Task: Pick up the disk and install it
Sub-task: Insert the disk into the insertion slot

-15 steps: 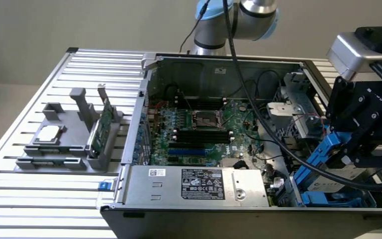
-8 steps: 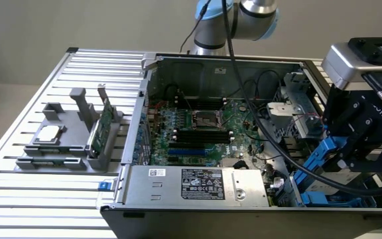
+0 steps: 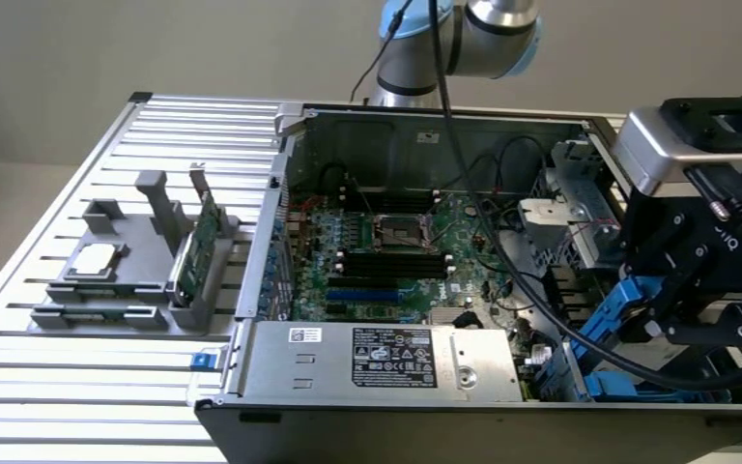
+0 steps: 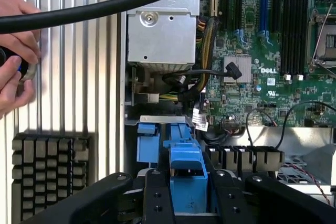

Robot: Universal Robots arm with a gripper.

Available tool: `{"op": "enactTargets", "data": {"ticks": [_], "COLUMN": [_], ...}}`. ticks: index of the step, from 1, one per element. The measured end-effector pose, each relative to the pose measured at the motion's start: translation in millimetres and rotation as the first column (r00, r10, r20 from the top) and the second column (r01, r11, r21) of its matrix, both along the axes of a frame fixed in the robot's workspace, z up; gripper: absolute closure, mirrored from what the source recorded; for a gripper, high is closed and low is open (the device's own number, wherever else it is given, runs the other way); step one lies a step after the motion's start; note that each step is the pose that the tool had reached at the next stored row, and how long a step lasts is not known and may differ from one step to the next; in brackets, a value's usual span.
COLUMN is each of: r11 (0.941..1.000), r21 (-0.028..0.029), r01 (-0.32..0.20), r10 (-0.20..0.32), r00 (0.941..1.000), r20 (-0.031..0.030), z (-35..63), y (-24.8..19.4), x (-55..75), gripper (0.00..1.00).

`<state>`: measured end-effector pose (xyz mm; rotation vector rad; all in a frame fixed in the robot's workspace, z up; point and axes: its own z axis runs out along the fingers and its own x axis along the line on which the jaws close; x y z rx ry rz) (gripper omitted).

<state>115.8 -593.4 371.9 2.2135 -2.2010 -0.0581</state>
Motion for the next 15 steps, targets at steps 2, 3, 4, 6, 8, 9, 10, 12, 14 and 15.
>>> {"op": "enactTargets", "data": {"ticks": [2,3,4,6,8,9,10,12,14,15], "r11": [1.0000,1.0000,1.0000,1.0000,1.0000,1.0000,1.0000,1.0000,1.0000,1.0000], "r21": [0.0000,0.0000,0.0000,0.0002,0.0000,0.0000,0.0001,0.0000,0.0000,0.0001], "r01": [0.000,0.000,0.000,0.000,0.000,0.000,0.000,0.000,0.000,0.000], "r10": [0.000,0.000,0.000,0.000,0.000,0.000,0.000,0.000,0.000,0.000], "r00": [1.0000,1.0000,1.0000,1.0000,1.0000,1.0000,1.0000,1.0000,1.0000,1.0000], "r20": [0.0005,0.0009,0.0012,0.0021,0.0029,0.0033,0.0037,0.0046,0.0049,0.0051], "z": [-3.7,-5.5,-7.3,-10.9,-14.4,-16.1,-17.8,-20.9,-23.5,-24.6], "y": [0.0,0.0,0.0,0.0,0.0,0.0,0.0,0.0,0.0,0.0], "x": [-0.2,-0.3,-0.5,-0.8,-1.3,-1.5,-1.7,-2.1,-2.4,-2.5], "gripper": [0.67,0.67,0.67,0.67,0.67,0.67,0.67,0.67,0.67,0.67]}}
